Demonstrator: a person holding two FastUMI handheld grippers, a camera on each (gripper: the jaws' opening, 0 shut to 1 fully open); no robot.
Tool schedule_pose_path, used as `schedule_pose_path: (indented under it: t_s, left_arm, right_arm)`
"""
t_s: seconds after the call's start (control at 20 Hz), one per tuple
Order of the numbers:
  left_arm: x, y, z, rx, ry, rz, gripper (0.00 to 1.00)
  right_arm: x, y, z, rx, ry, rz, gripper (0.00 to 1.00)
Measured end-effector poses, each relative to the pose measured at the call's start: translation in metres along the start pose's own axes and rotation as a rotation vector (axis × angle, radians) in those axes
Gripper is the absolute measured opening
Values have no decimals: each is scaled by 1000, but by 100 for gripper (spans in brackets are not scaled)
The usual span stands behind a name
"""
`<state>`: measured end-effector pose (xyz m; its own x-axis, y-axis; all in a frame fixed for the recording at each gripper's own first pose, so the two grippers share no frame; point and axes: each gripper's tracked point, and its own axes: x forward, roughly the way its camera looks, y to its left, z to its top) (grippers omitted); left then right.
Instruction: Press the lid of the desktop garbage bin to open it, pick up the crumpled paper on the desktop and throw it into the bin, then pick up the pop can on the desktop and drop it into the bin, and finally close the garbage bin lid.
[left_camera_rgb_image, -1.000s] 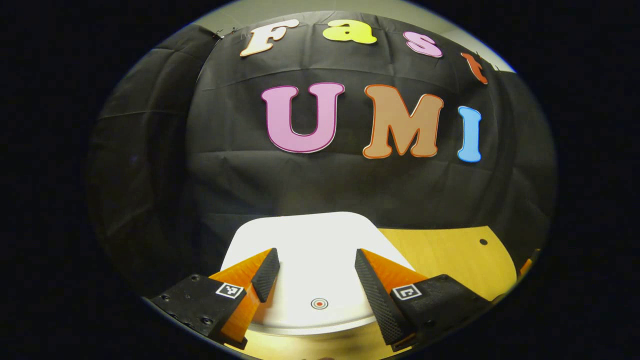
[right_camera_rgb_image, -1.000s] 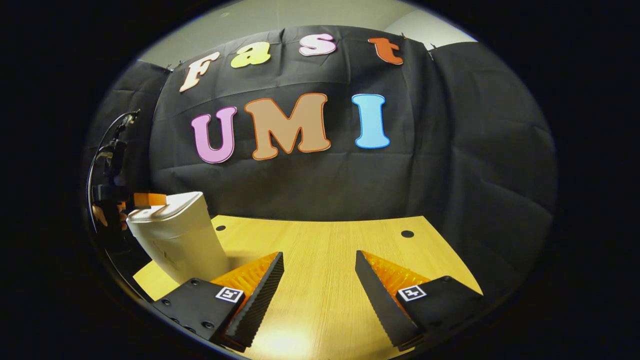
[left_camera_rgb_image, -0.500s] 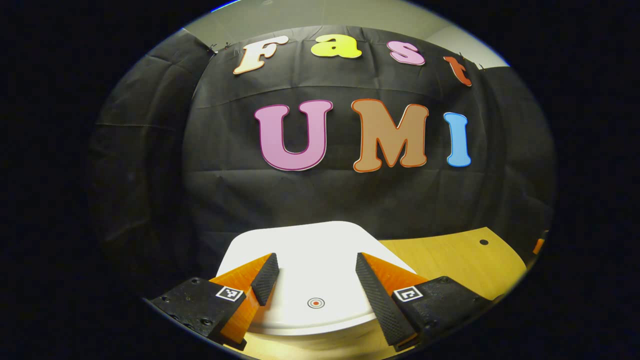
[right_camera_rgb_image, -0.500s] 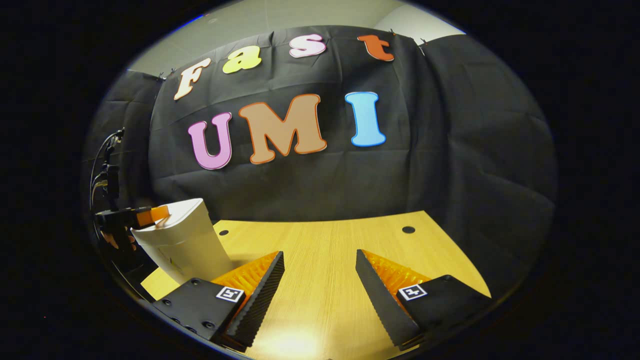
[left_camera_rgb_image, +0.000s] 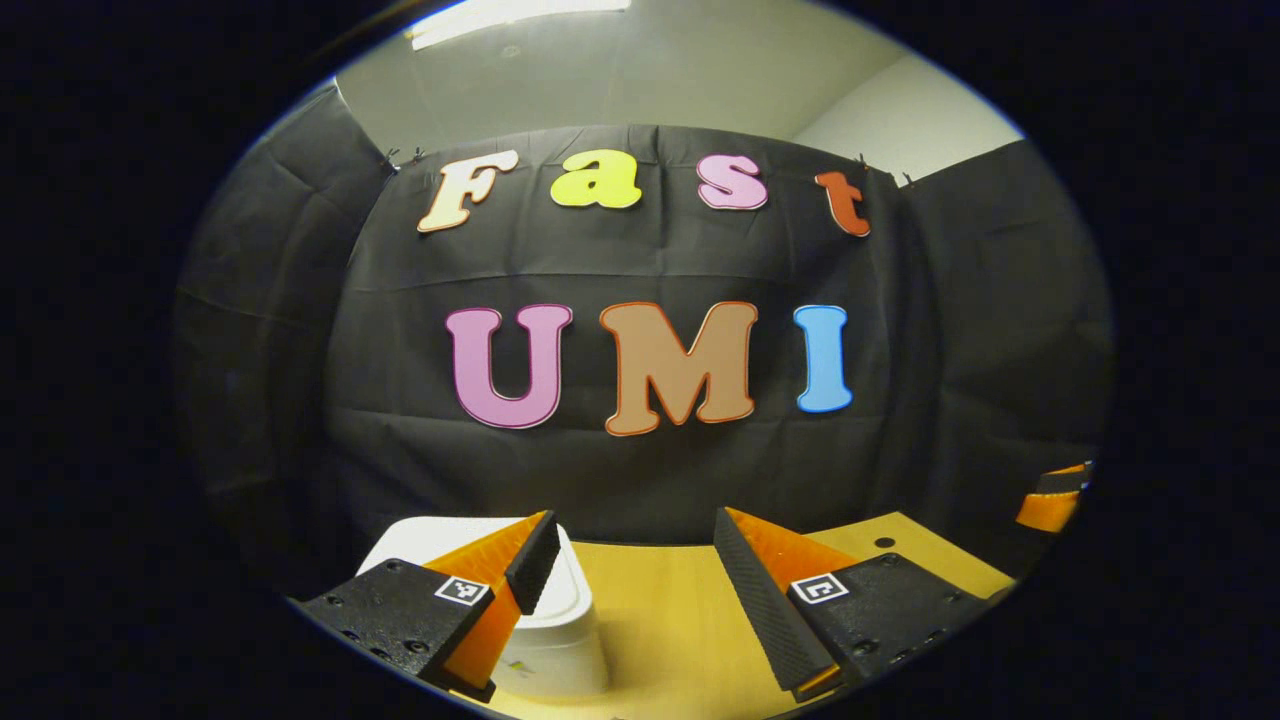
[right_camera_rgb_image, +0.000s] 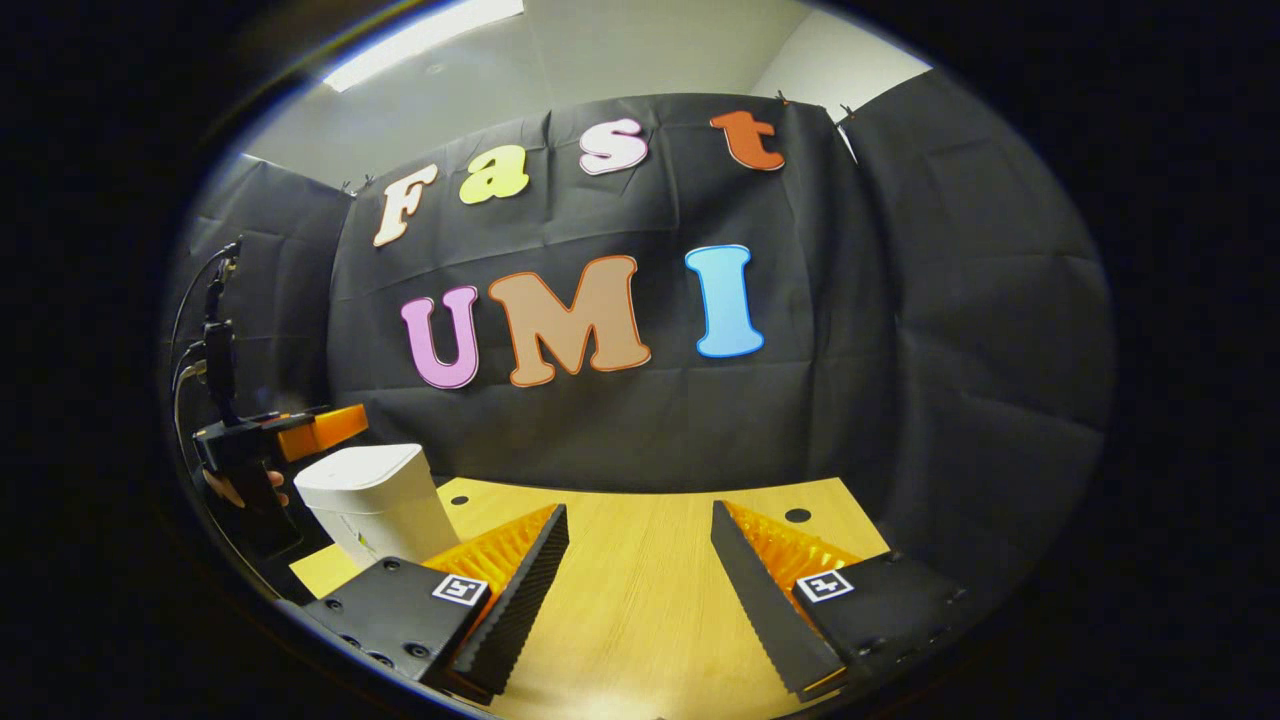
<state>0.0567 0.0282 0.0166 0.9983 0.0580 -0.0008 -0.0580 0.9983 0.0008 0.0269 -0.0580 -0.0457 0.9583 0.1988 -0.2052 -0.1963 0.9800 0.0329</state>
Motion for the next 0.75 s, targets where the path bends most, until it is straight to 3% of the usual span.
schedule_pose_path:
  t_s: [0.15,0.45,0.75]
  left_arm:
    - [-19,-38,-7,-59,1,-18,94]
    - [-50,-93,-25,-91,22,-112,94]
    - [-54,-99,-26,-112,33,-175,94]
  right_arm:
    - [-12,-16,3,-15,-18,25,96]
    - [-31,-32,0,5,-37,-20,96]
    - [-45,-18,9,12,-78,-63,96]
